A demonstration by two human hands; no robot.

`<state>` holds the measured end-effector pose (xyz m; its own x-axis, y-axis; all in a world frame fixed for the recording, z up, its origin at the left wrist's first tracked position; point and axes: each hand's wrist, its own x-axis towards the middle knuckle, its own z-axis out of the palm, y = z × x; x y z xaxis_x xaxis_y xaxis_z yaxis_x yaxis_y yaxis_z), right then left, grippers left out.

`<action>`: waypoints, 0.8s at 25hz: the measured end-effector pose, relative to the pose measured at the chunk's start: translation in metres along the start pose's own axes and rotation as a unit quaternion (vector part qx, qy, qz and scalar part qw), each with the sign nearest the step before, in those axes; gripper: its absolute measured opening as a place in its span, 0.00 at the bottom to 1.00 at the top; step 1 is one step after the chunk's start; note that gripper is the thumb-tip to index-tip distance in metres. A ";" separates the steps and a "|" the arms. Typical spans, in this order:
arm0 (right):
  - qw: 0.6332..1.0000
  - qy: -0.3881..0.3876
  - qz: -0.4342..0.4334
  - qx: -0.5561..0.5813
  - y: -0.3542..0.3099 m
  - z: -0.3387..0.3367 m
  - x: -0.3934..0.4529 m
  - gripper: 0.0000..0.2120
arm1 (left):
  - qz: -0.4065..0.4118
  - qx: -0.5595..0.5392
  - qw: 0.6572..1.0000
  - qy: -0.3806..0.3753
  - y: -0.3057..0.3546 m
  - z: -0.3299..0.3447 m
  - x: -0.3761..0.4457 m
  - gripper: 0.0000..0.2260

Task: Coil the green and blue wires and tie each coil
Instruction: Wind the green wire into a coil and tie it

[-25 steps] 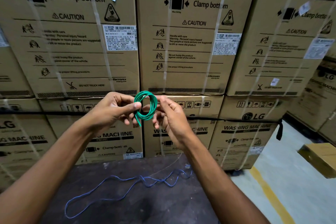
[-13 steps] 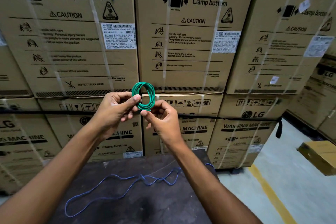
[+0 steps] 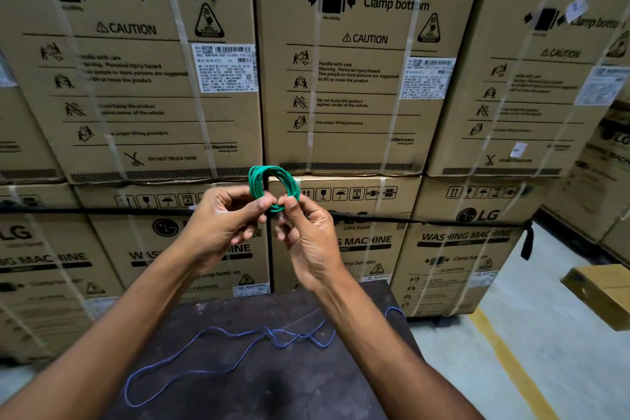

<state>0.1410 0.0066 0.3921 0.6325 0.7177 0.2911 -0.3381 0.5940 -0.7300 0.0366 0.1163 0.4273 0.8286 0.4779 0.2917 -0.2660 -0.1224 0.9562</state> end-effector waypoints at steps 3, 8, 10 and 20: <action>0.999 -0.030 -0.002 -0.036 -0.004 -0.006 0.003 0.06 | -0.025 0.044 0.999 0.003 0.003 -0.005 -0.004 0.15; 0.992 -0.042 -0.001 -0.115 -0.013 -0.018 0.006 0.05 | -0.030 0.100 0.994 -0.019 0.024 -0.023 -0.003 0.22; 0.988 -0.053 -0.003 -0.146 -0.016 -0.017 0.007 0.06 | -0.026 0.138 0.989 -0.033 0.028 -0.024 -0.002 0.21; 0.967 -0.116 0.037 -0.225 -0.035 -0.024 0.015 0.06 | -0.014 0.207 0.975 -0.078 0.038 -0.025 0.010 0.12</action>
<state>0.1786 -0.0123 0.4072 0.4265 0.8460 0.3201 -0.0056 0.3563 -0.9343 0.0222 0.1379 0.4658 0.9062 0.3518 0.2346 -0.0470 -0.4675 0.8828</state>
